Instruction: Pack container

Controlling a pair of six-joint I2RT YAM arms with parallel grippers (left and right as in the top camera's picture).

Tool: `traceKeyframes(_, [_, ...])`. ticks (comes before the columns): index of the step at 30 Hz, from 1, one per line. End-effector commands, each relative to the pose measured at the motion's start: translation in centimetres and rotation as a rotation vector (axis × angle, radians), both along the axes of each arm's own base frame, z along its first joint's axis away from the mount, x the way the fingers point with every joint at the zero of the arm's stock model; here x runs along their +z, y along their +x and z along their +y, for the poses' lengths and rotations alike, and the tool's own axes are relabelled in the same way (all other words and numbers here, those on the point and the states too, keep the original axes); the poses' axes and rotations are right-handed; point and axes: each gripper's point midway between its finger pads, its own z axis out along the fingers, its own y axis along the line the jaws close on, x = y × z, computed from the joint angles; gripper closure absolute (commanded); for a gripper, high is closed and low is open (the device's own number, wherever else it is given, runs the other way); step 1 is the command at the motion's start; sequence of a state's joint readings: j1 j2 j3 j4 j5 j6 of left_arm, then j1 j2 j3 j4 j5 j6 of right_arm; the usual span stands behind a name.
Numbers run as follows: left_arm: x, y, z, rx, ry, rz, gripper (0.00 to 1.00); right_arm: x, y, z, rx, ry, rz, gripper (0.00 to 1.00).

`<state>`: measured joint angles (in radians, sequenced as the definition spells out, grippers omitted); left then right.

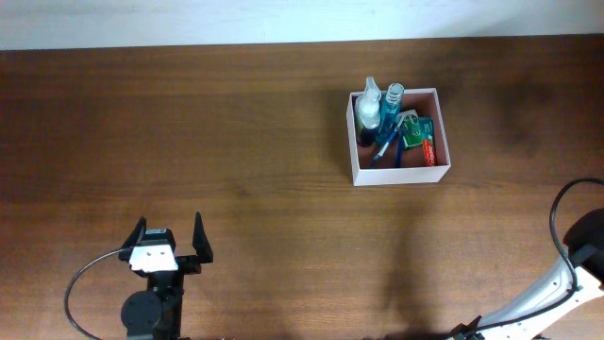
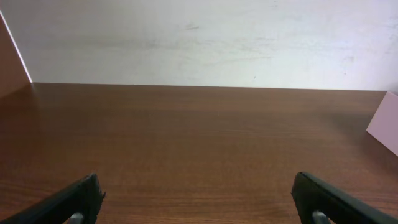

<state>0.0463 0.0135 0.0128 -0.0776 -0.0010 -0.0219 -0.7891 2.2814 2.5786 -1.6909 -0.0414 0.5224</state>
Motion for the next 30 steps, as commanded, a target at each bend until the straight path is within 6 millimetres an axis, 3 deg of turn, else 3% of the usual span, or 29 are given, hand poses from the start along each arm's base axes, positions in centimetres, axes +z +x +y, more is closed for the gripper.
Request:
traceKeyframes(1, [-0.1,0.0,0.2,0.01,0.016,0.0,0.01,-0.3,0.0,0.0,0.001,-0.002,0.015,0.01])
traceKeyframes(6, [-0.1,0.0,0.2,0.01,0.016,0.0,0.0,1.1,-0.3,0.2,0.003,-0.039,0.003,0.01])
traceKeyframes(10, [-0.1,0.0,0.2,0.01,0.016,0.0,0.01,6.0,-1.4,0.0,-0.007,-0.203,-0.026,0.01])
traceKeyframes(11, [-0.1,0.0,0.2,0.01,0.016,0.0,0.01,8.4,-1.7,0.5,-0.006,-0.254,-0.074,0.01])
traceKeyframes(12, [-0.1,0.0,0.2,0.01,0.016,0.0,0.01,9.5,-2.0,0.8,-0.007,-0.277,-0.088,0.01])
traceKeyframes(19, [-0.1,0.0,0.2,0.01,0.016,0.0,0.01,19.4,-6.9,7.1,0.012,-0.435,-0.254,0.01])
traceKeyframes(22, [-0.1,0.0,0.2,0.01,0.016,0.0,0.01,21.4,-8.5,9.4,0.028,-0.458,-0.316,0.01])
traceKeyframes(26, [-0.1,0.0,0.2,0.01,0.016,0.0,0.01,24.7,-12.0,13.4,0.045,-0.537,-0.432,0.01])
traceKeyframes(30, [-0.1,0.0,0.2,0.01,0.016,0.0,0.01,26.6,-13.9,16.4,0.184,-0.654,-0.496,0.01])
